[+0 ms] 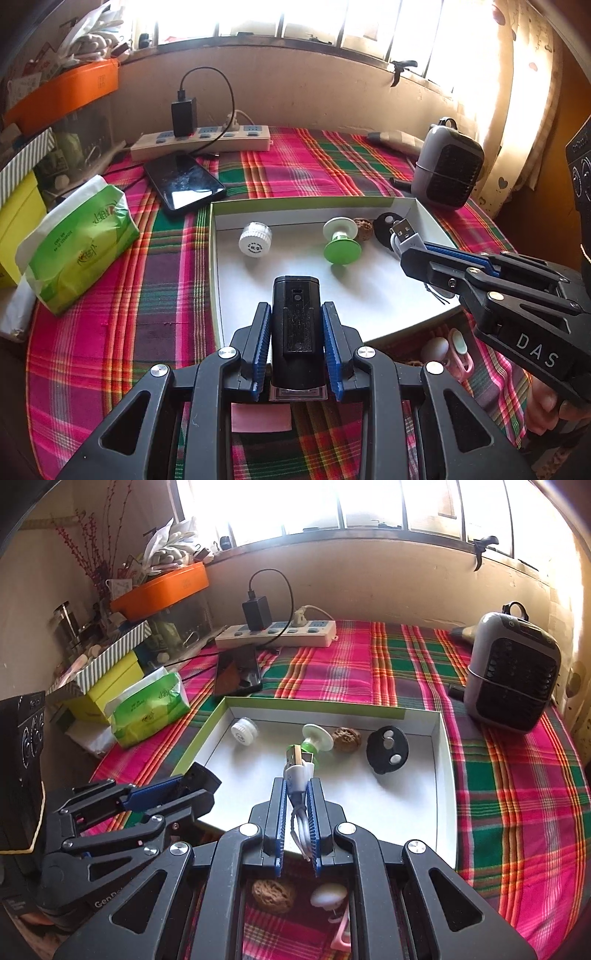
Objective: Organize objects
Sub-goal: 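Lower the cable into the box and open the right gripper while the left releases the flashlight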
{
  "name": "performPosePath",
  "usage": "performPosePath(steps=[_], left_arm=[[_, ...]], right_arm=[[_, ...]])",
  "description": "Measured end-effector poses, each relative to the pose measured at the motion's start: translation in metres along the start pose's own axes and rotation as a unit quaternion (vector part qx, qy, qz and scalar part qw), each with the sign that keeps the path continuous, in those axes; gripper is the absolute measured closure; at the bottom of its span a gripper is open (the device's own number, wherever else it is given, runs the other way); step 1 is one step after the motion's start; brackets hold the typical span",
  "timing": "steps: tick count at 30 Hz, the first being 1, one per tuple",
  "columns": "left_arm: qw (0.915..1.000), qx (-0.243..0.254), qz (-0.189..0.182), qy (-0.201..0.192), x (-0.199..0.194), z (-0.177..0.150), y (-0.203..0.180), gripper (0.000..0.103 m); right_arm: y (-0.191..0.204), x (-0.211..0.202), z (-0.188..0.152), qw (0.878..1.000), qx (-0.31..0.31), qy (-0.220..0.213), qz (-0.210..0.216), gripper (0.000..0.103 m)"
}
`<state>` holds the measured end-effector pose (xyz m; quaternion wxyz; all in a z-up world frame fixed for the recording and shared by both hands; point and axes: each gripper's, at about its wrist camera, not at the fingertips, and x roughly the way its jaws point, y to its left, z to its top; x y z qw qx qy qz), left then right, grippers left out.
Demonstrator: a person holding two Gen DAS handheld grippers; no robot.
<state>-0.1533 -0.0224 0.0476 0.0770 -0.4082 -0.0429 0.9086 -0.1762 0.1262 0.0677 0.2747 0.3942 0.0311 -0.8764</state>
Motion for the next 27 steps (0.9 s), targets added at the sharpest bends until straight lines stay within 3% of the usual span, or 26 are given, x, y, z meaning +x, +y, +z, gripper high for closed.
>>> performPosePath(steps=[27], left_arm=[[0.9998, 0.008, 0.008, 0.019, 0.04, 0.018, 0.01, 0.078]], right_arm=[[0.0, 0.047, 0.026, 0.999, 0.01, 0.026, 0.018, 0.091]])
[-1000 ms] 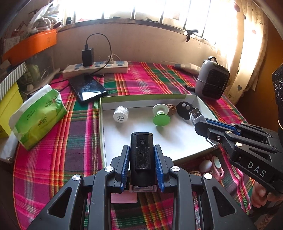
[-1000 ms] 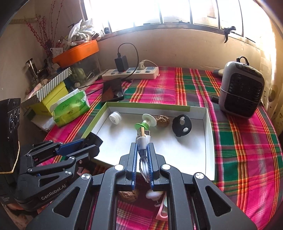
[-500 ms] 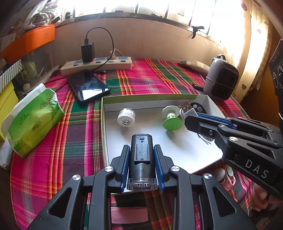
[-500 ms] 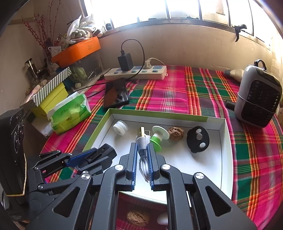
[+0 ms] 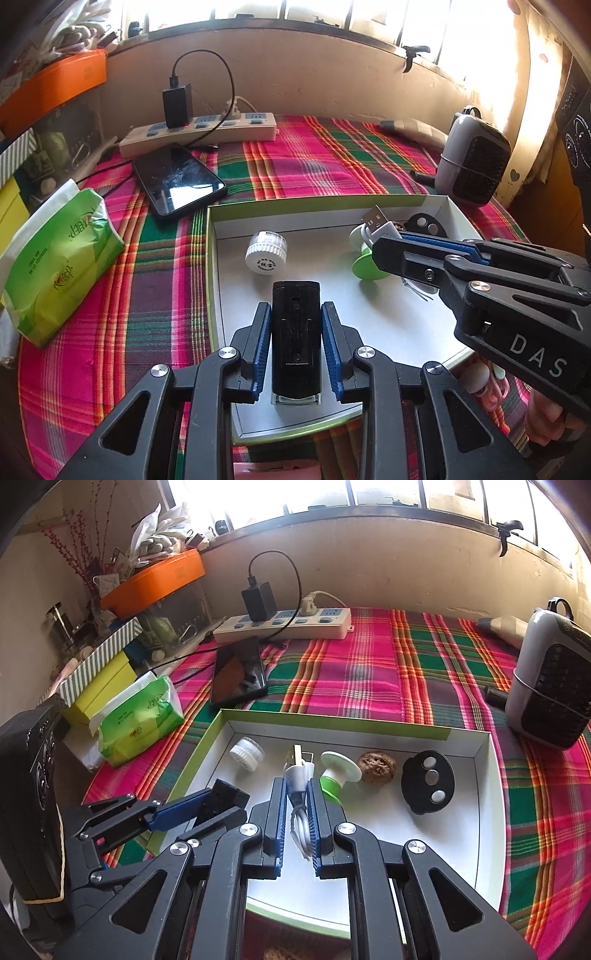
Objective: Organize objects
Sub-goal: 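Lower the cable into the box and open the right gripper while the left releases the flashlight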
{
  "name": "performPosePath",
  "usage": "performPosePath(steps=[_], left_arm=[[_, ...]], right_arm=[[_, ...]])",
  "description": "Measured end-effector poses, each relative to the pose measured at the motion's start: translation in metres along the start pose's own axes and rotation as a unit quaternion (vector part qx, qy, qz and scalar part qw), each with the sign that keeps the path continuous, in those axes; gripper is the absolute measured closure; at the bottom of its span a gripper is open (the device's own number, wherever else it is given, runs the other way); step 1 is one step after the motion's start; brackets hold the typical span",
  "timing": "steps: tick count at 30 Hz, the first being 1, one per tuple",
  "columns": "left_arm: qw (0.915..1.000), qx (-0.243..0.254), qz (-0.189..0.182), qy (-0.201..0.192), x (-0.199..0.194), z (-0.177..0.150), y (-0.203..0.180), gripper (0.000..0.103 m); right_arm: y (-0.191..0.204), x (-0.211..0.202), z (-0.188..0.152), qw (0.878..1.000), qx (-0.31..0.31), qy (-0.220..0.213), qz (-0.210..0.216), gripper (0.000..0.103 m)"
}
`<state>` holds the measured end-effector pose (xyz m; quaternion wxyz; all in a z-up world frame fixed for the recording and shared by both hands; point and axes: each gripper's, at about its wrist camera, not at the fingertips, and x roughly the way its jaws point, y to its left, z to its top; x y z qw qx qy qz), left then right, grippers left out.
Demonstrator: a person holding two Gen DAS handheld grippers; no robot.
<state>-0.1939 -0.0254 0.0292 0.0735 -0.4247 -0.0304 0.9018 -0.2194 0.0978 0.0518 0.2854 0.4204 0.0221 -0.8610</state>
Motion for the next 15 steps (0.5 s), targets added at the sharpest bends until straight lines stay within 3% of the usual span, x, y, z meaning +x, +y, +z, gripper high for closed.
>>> performPosePath(steps=[15], left_arm=[[0.9998, 0.013, -0.01, 0.007, 0.007, 0.001, -0.001, 0.078]], right_arm=[[0.004, 0.027, 0.016, 1.0, -0.002, 0.027, 0.012, 0.091]])
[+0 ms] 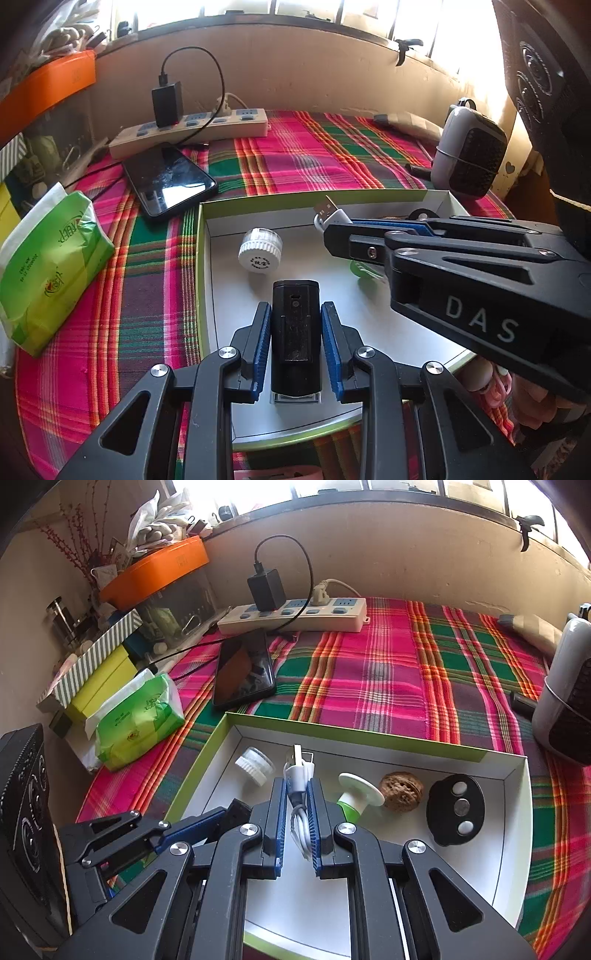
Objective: Organize objects
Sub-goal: 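Lower the cable into the box and open the right gripper while the left releases the flashlight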
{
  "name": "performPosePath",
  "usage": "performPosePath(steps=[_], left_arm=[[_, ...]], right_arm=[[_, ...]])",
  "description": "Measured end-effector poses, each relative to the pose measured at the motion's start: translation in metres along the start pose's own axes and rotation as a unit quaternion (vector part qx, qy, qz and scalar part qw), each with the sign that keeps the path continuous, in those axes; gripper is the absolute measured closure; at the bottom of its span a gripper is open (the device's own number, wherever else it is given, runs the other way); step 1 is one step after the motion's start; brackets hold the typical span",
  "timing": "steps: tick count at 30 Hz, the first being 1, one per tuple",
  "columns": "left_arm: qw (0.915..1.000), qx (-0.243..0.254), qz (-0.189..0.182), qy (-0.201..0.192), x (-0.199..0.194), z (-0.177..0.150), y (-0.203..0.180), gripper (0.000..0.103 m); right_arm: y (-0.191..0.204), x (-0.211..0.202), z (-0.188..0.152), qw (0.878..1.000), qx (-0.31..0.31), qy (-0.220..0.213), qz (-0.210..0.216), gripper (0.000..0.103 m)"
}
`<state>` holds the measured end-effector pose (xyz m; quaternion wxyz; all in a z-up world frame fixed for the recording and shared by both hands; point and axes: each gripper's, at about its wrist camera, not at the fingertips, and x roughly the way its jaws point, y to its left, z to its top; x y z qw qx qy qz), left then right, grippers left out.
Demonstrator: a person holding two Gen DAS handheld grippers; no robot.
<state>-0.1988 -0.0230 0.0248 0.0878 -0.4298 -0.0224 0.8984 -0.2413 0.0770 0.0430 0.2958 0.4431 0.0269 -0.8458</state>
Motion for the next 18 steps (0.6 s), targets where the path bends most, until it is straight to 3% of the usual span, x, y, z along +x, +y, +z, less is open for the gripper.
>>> performPosePath(steps=[18], left_arm=[[1.0, -0.001, -0.001, -0.002, -0.001, -0.001, 0.001, 0.078]], right_arm=[[-0.004, 0.025, 0.003, 0.999, 0.016, 0.025, 0.011, 0.091]])
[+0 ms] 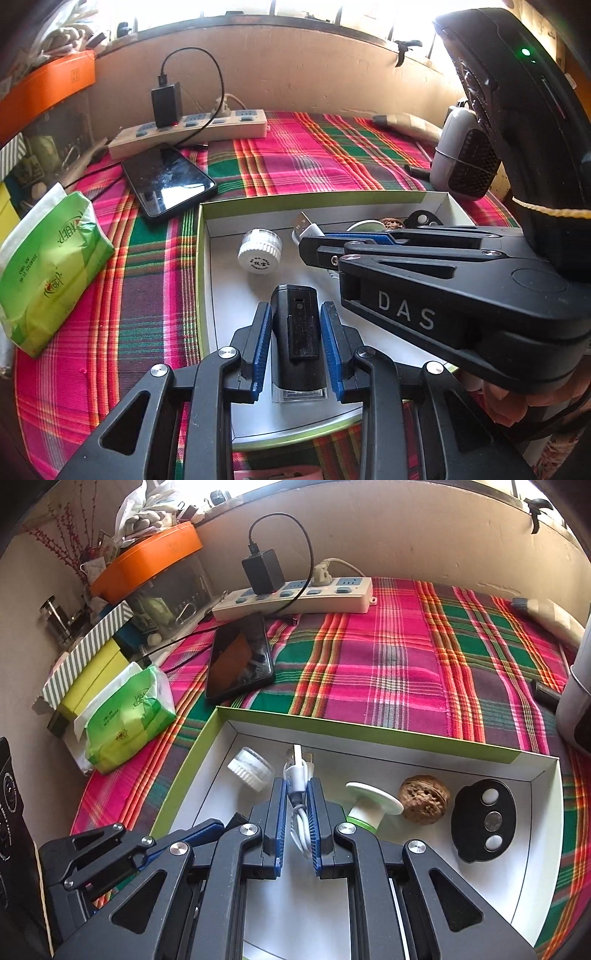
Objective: Organize objects
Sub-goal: 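Lower the cable into the box and open the right gripper while the left releases the flashlight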
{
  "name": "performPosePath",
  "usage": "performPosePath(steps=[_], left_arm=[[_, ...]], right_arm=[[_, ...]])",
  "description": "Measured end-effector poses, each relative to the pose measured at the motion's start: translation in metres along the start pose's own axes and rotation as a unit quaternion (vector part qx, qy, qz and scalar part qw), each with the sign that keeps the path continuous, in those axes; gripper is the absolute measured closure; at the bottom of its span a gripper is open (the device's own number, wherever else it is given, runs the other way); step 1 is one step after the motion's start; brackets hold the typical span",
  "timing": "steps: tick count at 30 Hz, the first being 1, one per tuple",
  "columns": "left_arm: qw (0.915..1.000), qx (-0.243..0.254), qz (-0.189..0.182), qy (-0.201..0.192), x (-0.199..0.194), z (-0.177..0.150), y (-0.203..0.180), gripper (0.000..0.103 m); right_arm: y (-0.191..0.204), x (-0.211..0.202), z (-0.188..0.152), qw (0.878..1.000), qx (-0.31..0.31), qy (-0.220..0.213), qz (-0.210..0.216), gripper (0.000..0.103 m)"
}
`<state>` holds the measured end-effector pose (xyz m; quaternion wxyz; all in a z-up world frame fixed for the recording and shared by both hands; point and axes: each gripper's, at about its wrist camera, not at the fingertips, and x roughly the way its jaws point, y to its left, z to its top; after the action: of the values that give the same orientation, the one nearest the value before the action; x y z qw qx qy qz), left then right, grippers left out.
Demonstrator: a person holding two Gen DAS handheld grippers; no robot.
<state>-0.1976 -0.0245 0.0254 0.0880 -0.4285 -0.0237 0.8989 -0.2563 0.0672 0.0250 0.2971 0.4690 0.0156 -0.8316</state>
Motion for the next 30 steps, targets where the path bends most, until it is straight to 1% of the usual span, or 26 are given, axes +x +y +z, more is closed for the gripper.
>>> performPosePath(steps=[15, 19, 22, 26, 30], left_arm=[[1.0, -0.002, 0.0, -0.001, -0.001, 0.0, 0.0, 0.077], [1.0, -0.002, 0.003, -0.001, -0.002, -0.001, -0.001, 0.077], [1.0, -0.004, 0.004, -0.004, -0.005, -0.001, -0.001, 0.073], [0.9999, -0.01, 0.012, -0.008, -0.01, -0.002, 0.002, 0.072], [0.9997, -0.012, 0.015, -0.013, -0.018, -0.006, 0.003, 0.072]], right_arm=[[-0.002, 0.0, 0.0, 1.0, 0.008, -0.003, 0.005, 0.09], [-0.003, -0.003, 0.0, 1.0, 0.015, -0.007, 0.012, 0.087], [0.0, -0.006, -0.001, 1.0, 0.016, -0.011, 0.012, 0.086], [0.0, -0.015, -0.002, 1.0, 0.02, -0.02, 0.012, 0.079], [0.003, -0.024, -0.006, 0.999, 0.02, -0.029, 0.011, 0.076]])
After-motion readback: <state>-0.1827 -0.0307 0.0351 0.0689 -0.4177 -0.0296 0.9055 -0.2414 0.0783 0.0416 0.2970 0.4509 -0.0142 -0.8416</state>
